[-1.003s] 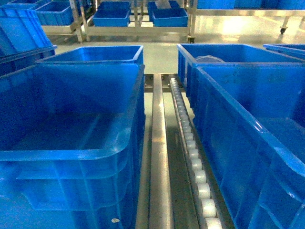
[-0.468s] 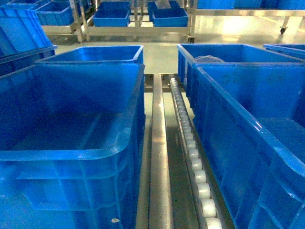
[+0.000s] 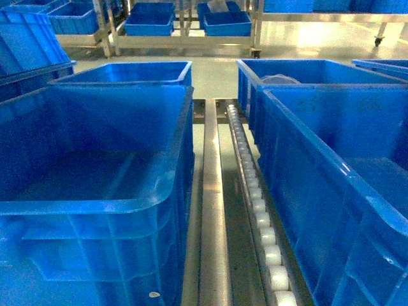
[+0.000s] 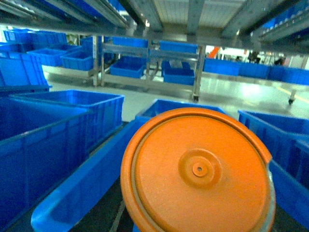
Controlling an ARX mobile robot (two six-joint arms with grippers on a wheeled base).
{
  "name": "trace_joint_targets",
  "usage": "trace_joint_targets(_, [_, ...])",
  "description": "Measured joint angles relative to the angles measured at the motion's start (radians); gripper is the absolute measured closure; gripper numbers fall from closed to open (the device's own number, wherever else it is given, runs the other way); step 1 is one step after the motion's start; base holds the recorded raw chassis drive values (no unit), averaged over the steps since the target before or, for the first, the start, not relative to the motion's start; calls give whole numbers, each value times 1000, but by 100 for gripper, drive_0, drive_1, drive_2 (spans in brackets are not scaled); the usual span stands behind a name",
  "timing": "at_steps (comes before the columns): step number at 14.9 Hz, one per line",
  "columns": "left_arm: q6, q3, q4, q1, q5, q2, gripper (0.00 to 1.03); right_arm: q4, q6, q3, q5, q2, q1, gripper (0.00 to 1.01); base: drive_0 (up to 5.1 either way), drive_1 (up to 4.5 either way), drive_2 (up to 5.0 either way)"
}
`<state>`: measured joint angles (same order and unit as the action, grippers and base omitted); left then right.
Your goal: Sort blue parts and orange caps into right shelf containers
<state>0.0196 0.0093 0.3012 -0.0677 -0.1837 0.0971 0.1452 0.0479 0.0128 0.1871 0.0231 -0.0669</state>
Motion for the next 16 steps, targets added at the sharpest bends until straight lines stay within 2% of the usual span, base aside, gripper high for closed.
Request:
trace_joint_targets(1, [-1, 2, 139, -2, 11, 138, 61, 116, 13, 5, 12, 82, -2, 58, 0, 0, 0])
trace_joint_targets(2, [0, 18, 280, -11, 48, 317, 61, 249, 31, 31, 6, 236, 2, 58, 0, 0, 0])
trace_joint_targets(3, [0, 97, 393, -16, 103, 537, 61, 406, 45, 89, -11, 433, 11, 58, 0, 0, 0])
trace_joint_targets(4, [27, 227, 461, -6, 180, 761, 61, 566, 58, 177, -33, 652, 36, 58, 0, 0, 0])
trace_joint_targets(5, [73, 362, 483, 10, 232, 977, 61, 702, 76, 281, -77, 883, 61, 58, 0, 0, 0])
trace_joint_targets(6, [118, 497, 442, 22, 234, 1177, 61, 735, 76, 395, -93, 1105, 68, 58, 0, 0, 0])
trace_joint_targets(7, [160, 590, 426, 31, 220, 1340, 61, 748, 72, 483, -133, 1285, 68, 58, 0, 0, 0])
trace_joint_targets(8, [187, 662, 435, 39, 196, 1481, 55, 737, 48, 571, -179, 1469, 63, 58, 0, 0, 0])
trace_joint_targets(9, [192, 677, 445, 39, 191, 1518, 50, 750, 37, 595, -191, 1533, 58, 57, 0, 0, 0])
trace_joint_targets(13, [195, 665, 454, 44, 192, 1535, 34, 775, 19, 608, -235, 1636, 59, 39, 0, 0, 0])
trace_joint_targets(14, [195, 659, 455, 44, 192, 1525, 30, 774, 18, 608, -236, 1639, 59, 37, 0, 0, 0])
trace_joint_targets(16, [199, 648, 471, 43, 191, 1477, 5, 793, 8, 607, -238, 1628, 59, 11, 0, 0, 0])
